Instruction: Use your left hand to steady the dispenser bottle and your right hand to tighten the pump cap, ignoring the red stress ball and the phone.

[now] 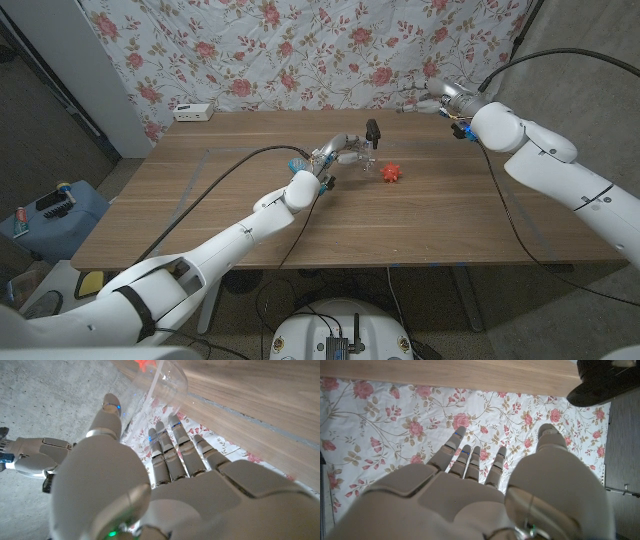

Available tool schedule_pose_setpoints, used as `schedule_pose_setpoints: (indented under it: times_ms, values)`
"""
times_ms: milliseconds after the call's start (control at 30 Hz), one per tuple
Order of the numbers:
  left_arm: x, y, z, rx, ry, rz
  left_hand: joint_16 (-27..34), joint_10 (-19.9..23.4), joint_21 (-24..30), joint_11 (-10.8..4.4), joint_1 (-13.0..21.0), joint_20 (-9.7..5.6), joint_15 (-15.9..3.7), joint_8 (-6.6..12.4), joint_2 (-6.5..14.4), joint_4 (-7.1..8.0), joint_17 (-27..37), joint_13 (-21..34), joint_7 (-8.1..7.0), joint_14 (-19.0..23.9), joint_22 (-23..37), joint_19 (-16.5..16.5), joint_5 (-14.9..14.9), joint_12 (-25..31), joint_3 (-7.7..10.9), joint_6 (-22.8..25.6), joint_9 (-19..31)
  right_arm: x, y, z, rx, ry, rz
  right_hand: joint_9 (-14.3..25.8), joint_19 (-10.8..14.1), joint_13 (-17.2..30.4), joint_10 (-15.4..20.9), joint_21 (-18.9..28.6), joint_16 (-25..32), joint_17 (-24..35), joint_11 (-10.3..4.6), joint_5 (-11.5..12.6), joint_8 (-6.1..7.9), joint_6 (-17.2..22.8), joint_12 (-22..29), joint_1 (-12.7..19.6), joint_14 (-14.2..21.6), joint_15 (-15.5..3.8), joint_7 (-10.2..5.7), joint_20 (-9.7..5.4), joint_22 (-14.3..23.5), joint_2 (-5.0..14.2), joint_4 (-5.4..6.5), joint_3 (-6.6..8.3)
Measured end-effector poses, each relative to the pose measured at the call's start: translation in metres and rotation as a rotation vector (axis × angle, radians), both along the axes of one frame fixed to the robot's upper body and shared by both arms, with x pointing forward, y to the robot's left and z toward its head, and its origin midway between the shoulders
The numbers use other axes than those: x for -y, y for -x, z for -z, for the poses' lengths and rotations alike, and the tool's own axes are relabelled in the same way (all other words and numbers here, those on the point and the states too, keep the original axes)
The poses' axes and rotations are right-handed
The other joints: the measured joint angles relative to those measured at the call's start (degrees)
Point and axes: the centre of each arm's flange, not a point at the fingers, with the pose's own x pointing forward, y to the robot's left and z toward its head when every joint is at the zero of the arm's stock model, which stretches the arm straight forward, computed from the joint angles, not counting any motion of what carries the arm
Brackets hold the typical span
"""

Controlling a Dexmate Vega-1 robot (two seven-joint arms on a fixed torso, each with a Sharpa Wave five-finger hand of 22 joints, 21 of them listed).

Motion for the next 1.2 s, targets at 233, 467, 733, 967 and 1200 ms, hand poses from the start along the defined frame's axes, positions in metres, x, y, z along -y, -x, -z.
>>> schedule_pose_setpoints:
  times_ms: [233, 467, 733, 967, 1200]
  values:
    - [0.001, -0.001, 0.012, -0.011, 0.02, 0.0, -0.1, -1.6, 0.0, 0.33, 0.0, 0.0, 0.49, -0.04, 0.0, 0.24, 0.0, 0.0, -0.57, -1.2, 0.0, 0.0, 0.0, 0.0, -0.23, -0.9, 0.0, 0.001, -0.005, 0.01, 0.01, -0.13, -0.045, 0.0, 0.0, -0.3, -0.1, 0.0, 0.0, -0.2, 0.11, -0.6, 0.0, -0.9, 0.0, -0.6, 0.0, 0.0, 0.11, 0.0, 0.0, 0.6, 0.34, -0.34]
    - [0.002, -0.002, 0.021, -0.023, 0.04, 0.004, -0.1, -2.4, 0.0, 0.08, -1.4, 0.0, 0.55, -0.2, 1.4, 1.02, 0.0, 0.0, -0.36, -2.1, 0.0, 0.0, -0.1, 0.0, 0.55, -2.3, 0.0, 0.002, -0.011, 0.021, 0.01, -0.221, -0.075, -0.3, 0.2, -0.4, -0.5, 0.0, 0.0, -0.5, 0.53, -2.0, -0.69, -4.1, -0.4, -1.7, -0.2, 0.23, 0.2, -0.25, 0.0, 0.98, 0.79, -0.79]
    - [0.003, -0.004, 0.03, -0.03, 0.081, 0.011, -0.1, -3.7, 0.0, 0.22, -1.6, 0.15, 0.91, 0.21, 1.5, 1.27, 0.2, -0.3, -0.26, -3.0, 0.0, -0.1, -0.1, 0.0, 0.31, -3.5, 0.0, 0.004, -0.018, 0.033, 0.009, -0.321, -0.103, -0.3, 0.2, -0.5, -0.6, -0.2, 0.0, -0.5, 0.62, -2.8, -0.69, -5.5, -0.4, -2.5, -0.4, 0.42, 0.4, -0.25, 0.0, 1.43, 1.03, -1.03]
    - [0.005, -0.005, 0.039, -0.045, 0.123, 0.02, -0.1, -4.9, 0.0, 0.2, -3.1, 0.22, 1.46, 0.31, 2.1, 1.51, 0.2, -0.3, -0.37, -4.5, 0.0, -0.8, -0.1, 0.0, 0.08, -5.0, 0.0, 0.007, -0.023, 0.045, -0.002, -0.407, -0.127, -0.3, 0.0, -0.5, -0.6, -0.5, -0.3, -0.5, 0.61, -3.5, -0.69, -5.7, -0.4, -3.5, -0.8, 0.73, 0.61, -0.46, 0.0, 1.56, 1.5, -1.5]
    - [0.006, -0.005, 0.045, -0.061, 0.153, 0.024, -0.1, -5.2, -0.2, -0.1, -3.1, 0.25, 1.46, 0.31, 2.1, 1.62, 0.2, -0.3, -0.38, -5.1, 0.0, -1.0, -0.1, 0.0, 0.12, -5.4, -0.1, 0.009, -0.027, 0.054, -0.014, -0.458, -0.138, -0.3, 0.0, -0.7, -0.6, -0.5, -0.3, -0.5, 0.61, -4.2, -0.69, -5.9, -0.4, -4.3, -0.7, 0.73, 0.81, -0.45, 0.0, 1.89, 1.74, -1.74]
